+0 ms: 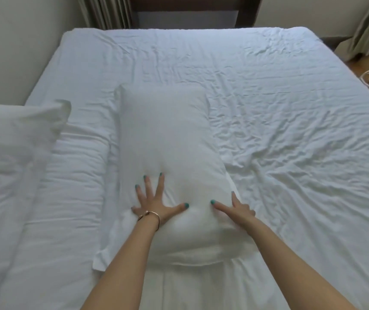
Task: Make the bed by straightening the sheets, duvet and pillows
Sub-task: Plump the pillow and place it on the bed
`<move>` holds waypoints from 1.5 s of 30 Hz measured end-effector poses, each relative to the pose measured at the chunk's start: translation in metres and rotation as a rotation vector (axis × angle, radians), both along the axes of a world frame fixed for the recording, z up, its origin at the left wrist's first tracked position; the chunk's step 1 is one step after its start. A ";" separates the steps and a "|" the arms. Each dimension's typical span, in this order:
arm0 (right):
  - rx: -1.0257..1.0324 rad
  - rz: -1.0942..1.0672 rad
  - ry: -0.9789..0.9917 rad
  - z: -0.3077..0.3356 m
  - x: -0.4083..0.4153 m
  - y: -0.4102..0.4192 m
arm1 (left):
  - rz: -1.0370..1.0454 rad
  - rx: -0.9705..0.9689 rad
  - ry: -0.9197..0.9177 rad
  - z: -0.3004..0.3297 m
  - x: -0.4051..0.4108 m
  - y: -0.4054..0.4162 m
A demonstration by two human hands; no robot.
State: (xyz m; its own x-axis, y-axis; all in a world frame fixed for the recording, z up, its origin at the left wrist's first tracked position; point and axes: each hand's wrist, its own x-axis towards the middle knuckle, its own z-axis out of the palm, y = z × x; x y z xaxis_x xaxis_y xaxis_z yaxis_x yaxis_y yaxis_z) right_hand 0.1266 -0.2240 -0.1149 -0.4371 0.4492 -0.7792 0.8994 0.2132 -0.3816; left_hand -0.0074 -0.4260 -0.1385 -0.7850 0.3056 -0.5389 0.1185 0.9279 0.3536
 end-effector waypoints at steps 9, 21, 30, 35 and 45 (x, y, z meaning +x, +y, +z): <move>0.060 0.084 0.347 -0.050 -0.012 -0.002 | 0.538 -0.055 0.128 -0.024 0.015 -0.002; -0.092 0.110 0.333 -0.005 0.139 0.046 | 0.517 0.086 -0.081 0.026 0.177 0.000; 0.124 0.041 -0.173 0.016 0.158 0.020 | 0.401 -0.106 0.001 0.036 0.213 0.014; 0.344 0.288 -0.266 0.050 0.085 0.018 | 0.190 0.042 0.303 0.031 0.120 0.086; 0.557 0.761 0.429 -0.054 0.034 0.006 | -0.055 -0.083 0.387 -0.044 0.110 0.061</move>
